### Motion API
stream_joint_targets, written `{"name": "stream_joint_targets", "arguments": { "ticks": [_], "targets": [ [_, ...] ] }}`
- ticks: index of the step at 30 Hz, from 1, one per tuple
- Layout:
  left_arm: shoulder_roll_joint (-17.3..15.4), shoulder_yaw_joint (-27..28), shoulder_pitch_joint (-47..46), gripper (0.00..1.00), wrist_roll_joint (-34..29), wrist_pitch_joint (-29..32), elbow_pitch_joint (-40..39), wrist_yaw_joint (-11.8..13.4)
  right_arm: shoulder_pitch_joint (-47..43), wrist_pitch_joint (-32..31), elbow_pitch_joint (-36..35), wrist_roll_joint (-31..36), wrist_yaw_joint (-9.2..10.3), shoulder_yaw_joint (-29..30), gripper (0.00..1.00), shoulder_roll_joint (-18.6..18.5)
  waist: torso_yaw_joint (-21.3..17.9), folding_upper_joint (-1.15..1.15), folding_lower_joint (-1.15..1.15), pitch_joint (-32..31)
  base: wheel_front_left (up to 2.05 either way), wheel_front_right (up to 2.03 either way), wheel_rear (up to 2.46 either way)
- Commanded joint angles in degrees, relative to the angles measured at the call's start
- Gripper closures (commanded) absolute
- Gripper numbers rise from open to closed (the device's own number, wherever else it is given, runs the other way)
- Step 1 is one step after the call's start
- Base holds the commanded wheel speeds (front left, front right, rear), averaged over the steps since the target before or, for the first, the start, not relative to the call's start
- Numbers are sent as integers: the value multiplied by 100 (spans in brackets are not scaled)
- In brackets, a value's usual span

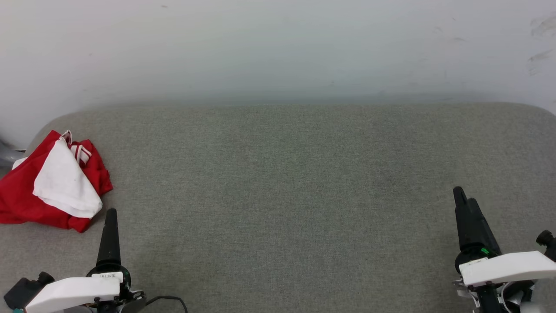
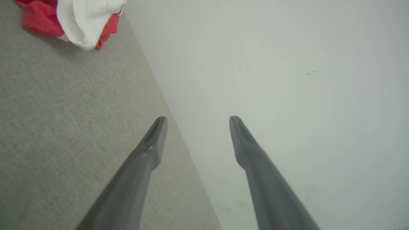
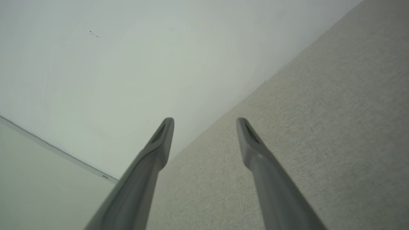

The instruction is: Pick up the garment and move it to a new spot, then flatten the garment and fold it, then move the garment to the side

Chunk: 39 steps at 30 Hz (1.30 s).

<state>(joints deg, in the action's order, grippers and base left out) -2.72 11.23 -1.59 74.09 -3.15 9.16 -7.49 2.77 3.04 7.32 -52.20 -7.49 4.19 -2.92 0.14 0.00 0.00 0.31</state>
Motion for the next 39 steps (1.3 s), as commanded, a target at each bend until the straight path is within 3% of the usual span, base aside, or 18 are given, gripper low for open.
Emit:
{"name": "stream_joint_targets", "arguments": {
  "ticks": [1,12,21,26,39],
  "targets": [
    [-12,-29,5,0,-249,-57,-210,0,98,65,-197,293,0,-45,0,0,1,0,0,5,0,0,0],
    [-13,-396,135,0,-1941,-264,-1047,0,64,275,-616,1674,0,-250,0,1,6,0,0,48,0,0,0],
    [-14,-763,206,0,-3087,-398,-1323,179,9,408,-724,2242,0,-249,0,2,-7,0,0,64,0,0,0],
    [-15,-1095,302,0,-4039,-493,-1341,389,-36,504,-686,2891,0,-323,0,2,-17,0,0,81,0,0,0],
    [-51,-1595,416,0,-5223,-674,-1215,638,-101,683,-448,4005,0,-375,0,3,-21,0,0,96,0,0,0]
  ]
}}
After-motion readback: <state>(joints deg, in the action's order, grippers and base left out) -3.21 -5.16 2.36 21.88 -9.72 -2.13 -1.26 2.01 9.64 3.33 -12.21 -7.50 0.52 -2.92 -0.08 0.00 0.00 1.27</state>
